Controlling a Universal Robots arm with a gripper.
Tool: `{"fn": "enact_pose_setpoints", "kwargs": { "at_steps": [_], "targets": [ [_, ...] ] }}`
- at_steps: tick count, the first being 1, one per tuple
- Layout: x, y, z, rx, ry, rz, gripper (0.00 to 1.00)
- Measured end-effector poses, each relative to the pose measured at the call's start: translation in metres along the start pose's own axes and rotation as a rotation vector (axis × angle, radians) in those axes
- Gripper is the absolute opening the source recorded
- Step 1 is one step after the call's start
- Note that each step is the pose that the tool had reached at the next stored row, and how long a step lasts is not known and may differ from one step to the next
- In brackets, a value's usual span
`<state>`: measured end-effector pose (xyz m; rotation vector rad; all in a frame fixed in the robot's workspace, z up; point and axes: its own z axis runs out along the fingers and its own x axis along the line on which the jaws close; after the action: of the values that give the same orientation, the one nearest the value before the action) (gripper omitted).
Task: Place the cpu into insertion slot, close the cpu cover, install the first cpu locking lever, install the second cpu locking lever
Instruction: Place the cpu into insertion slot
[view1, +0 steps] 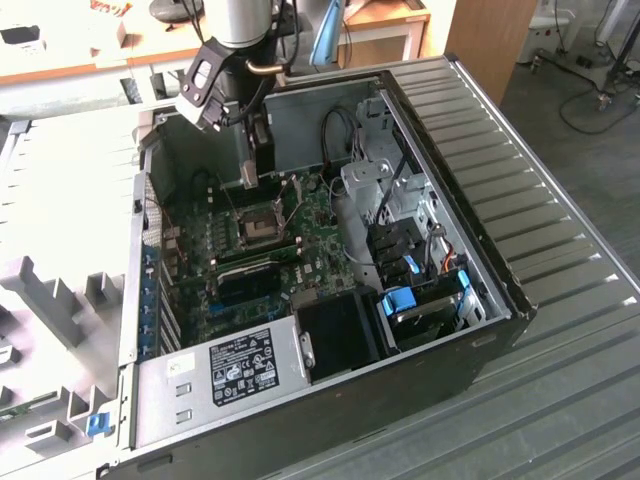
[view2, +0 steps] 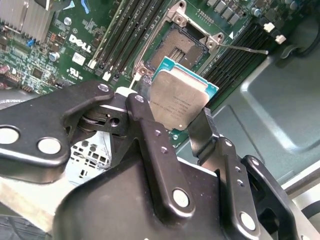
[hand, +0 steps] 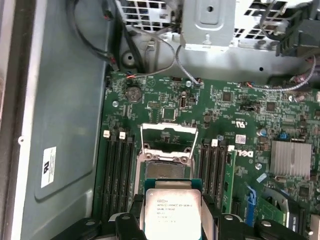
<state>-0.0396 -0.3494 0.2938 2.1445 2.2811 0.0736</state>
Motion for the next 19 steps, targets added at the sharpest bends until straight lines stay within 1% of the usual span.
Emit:
{"fn": "enact_pose_setpoints", "kwargs": {
  "at_steps": [3, 13, 14, 17, 19],
  "targets": [
    [0.0000, 0.0000, 0.0001, -0.0002, -0.0004, 0.009, 0.54],
    [0.0000, 0.0000, 0.0003, -0.0002, -0.0003, 0.006, 0.54],
    [0.0000, 0.0000, 0.0004, -0.0003, -0.0005, 0.012, 0.54],
    [0.0000, 0.0000, 0.0007, -0.0013, -0.0020, 0.050, 0.54],
    [0.0000, -0.0002, 0.0013, -0.0015, -0.0020, 0.054, 0.54]
  ]
}}
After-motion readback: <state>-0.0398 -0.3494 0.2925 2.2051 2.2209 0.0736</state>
